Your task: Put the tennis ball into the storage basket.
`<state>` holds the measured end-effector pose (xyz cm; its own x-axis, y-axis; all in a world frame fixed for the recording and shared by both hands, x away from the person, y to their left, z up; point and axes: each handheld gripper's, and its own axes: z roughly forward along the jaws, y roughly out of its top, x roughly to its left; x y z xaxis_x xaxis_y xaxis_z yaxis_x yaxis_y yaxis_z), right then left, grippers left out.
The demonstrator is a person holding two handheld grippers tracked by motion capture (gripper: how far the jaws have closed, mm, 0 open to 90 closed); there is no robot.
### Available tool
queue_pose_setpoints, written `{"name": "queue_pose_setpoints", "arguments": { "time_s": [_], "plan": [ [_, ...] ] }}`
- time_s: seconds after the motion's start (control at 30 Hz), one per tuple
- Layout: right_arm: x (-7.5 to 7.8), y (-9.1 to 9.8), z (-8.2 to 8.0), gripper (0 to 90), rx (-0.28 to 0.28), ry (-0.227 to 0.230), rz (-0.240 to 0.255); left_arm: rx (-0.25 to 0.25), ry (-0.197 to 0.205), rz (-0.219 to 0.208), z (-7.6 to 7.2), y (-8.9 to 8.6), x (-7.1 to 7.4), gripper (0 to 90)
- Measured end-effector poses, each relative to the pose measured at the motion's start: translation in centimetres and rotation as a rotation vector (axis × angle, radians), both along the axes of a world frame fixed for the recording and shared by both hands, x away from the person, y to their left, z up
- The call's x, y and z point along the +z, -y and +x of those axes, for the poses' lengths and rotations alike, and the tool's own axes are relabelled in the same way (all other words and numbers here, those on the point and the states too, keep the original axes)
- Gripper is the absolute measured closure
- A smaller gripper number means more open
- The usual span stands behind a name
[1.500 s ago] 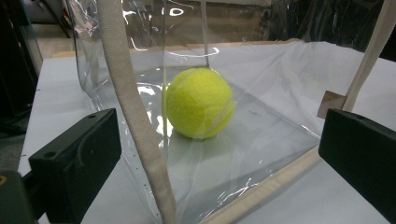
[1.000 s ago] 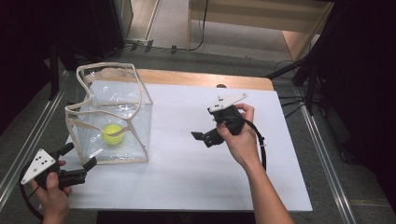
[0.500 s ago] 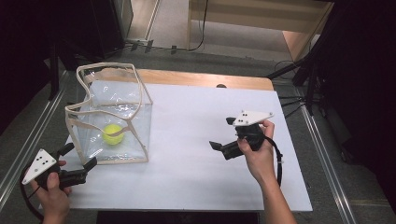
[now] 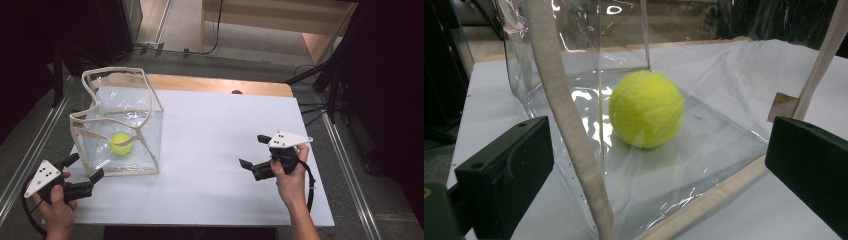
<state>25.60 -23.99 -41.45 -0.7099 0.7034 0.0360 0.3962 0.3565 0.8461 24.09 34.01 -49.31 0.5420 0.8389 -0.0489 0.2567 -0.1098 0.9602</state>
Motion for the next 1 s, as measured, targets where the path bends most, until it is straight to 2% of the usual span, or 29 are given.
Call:
{"name": "queue_pose_setpoints", "arguments": {
  "time_s": [0.43,0.53,0.87,1.0],
  "plan": [
    [-1.5,2.6,-1.5,0.0,-0.070,0.027,0.038,0.001,0.001,-0.001,0.0,0.0,0.0,0.0],
    [-1.8,3.1,-1.9,0.0,-0.072,0.029,0.042,0.000,-0.001,0.006,0.0,0.0,0.0,0.0],
    [-4.6,5.8,-3.7,0.0,-0.130,0.037,0.088,0.000,0.001,0.005,0.0,0.0,0.0,0.0],
    [-5.2,6.5,-4.2,0.0,-0.151,0.043,0.099,0.001,0.000,0.004,0.0,0.0,0.0,0.0]
  ]
}}
